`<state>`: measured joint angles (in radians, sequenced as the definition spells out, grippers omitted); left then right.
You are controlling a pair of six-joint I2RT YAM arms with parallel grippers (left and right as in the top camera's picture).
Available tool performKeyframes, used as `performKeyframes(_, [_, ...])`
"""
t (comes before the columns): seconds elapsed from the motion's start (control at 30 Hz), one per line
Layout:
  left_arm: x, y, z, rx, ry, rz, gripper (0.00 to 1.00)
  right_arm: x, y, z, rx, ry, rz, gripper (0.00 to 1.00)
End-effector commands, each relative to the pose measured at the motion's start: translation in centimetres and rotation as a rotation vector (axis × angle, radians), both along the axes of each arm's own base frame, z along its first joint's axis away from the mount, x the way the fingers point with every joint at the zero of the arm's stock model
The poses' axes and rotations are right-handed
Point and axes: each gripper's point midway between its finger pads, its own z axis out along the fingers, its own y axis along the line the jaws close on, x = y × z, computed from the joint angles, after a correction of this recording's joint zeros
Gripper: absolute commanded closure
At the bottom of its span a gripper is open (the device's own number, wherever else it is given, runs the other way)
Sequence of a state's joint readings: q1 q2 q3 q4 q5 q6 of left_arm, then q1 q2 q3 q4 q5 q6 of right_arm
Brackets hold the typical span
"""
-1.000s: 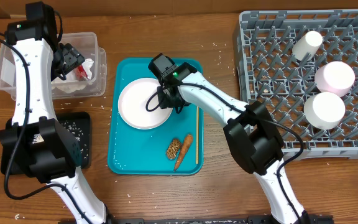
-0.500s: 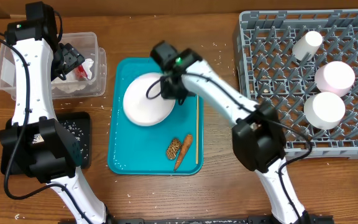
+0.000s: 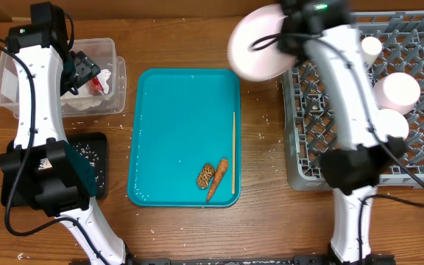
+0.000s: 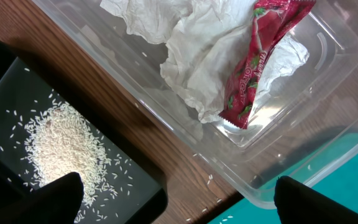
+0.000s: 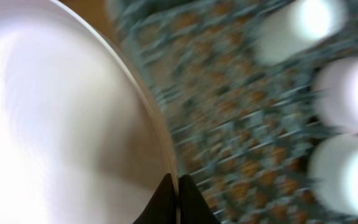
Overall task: Sort waste into correct bins and load items into the dishwasher
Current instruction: 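Carry plate right and stand it upright in the rack's back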
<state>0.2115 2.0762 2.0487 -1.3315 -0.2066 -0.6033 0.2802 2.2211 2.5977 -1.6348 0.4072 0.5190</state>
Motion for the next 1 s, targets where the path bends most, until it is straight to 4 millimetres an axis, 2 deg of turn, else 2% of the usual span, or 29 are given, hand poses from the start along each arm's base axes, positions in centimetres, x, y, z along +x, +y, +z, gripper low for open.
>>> performKeyframes(0.0, [0.0,0.3,0.9,0.014,-0.022,0.008,0.00,-0.6,-5.9,4.8,-0.169,-0.121,-0.133,0.96])
performKeyframes(0.13, [0.0,0.3,0.9,0.014,-0.022,0.008,0.00,-0.8,-10.3,4.9,-0.285,-0.111,-0.234,0.96])
performKeyframes(0.3, [0.0,0.3,0.9,0.014,-0.022,0.008,0.00,-0.5,-12.8,4.5,-0.360,-0.113,-0.295,0.96])
performKeyframes(0.53, [0.0,0.3,0.9,0.015,-0.022,0.008,0.00,0.8,-13.9,3.2,-0.452,-0.135,-0.335,0.96])
performKeyframes(0.8, [0.0,0.3,0.9,0.014,-0.022,0.008,0.00,2.0,-14.8,0.5,-0.552,-0.151,-0.373,0.96])
performKeyframes(0.97, [0.0,0.3,0.9,0.015,-0.022,0.008,0.00,2.1,-14.5,-0.9,-0.553,-0.133,-0.361,0.96])
